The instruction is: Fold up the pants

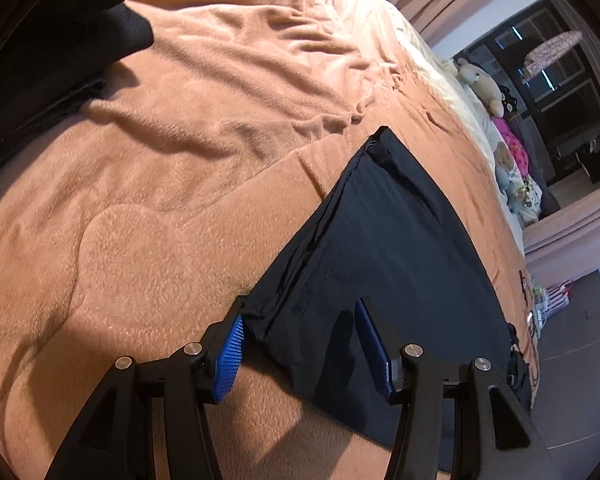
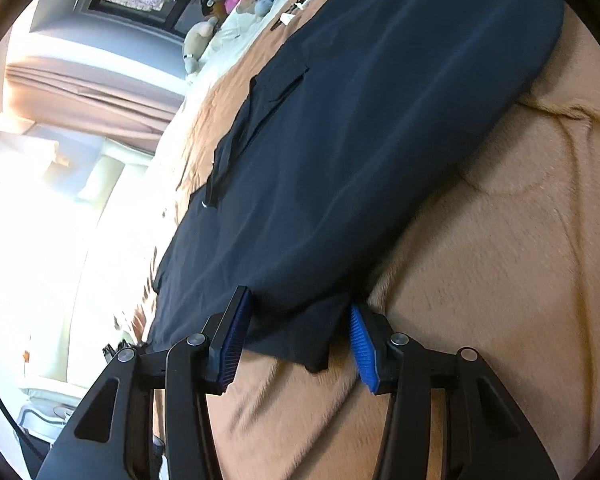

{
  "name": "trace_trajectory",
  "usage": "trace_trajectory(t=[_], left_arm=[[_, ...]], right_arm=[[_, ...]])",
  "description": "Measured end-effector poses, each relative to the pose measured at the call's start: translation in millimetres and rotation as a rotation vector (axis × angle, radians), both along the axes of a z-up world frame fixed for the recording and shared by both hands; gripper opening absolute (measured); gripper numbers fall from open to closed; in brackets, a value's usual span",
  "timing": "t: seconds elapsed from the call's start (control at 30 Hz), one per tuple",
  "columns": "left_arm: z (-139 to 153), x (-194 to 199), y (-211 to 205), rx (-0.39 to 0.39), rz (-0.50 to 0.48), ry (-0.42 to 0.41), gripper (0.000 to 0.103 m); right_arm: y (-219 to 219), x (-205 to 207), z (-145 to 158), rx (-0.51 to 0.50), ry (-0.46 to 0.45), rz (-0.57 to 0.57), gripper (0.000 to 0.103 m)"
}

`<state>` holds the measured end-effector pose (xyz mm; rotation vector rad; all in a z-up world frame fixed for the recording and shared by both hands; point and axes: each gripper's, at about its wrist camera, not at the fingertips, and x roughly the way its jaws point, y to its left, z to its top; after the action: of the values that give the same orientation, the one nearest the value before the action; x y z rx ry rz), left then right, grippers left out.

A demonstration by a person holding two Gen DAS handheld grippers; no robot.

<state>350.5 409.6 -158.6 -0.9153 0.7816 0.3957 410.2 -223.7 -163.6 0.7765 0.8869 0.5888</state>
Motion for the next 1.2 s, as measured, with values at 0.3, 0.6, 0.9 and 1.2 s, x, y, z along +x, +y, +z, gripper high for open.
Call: trace_trajectory(t=[0.3,0.6,0.9,1.2], left_arm=[[1.5,-6.2,-0.1,0.041,0.015,0.051,0.014],[35.9,-20.0,-7.7,0.07,0.011,-0.006,0.01],[45.5,-58.4,-12.7,0.051,0.015,-0.012,0.01],[44.3,-106.6,-28.7,0.046,0.024,-0.018,0.01]], right_arm=[[6.7,2.9,-10.9,0.038,0.009,-0.009,0.014],[5.3,-5.8,17.0,0.028,-0.072,-0.008,0.001],[4.3,-24.7,29.3,0.016,-0.076,-0.004,0.001],[-13.9,-51.3,27.9,0.016,-0.078,0.003,0.001]])
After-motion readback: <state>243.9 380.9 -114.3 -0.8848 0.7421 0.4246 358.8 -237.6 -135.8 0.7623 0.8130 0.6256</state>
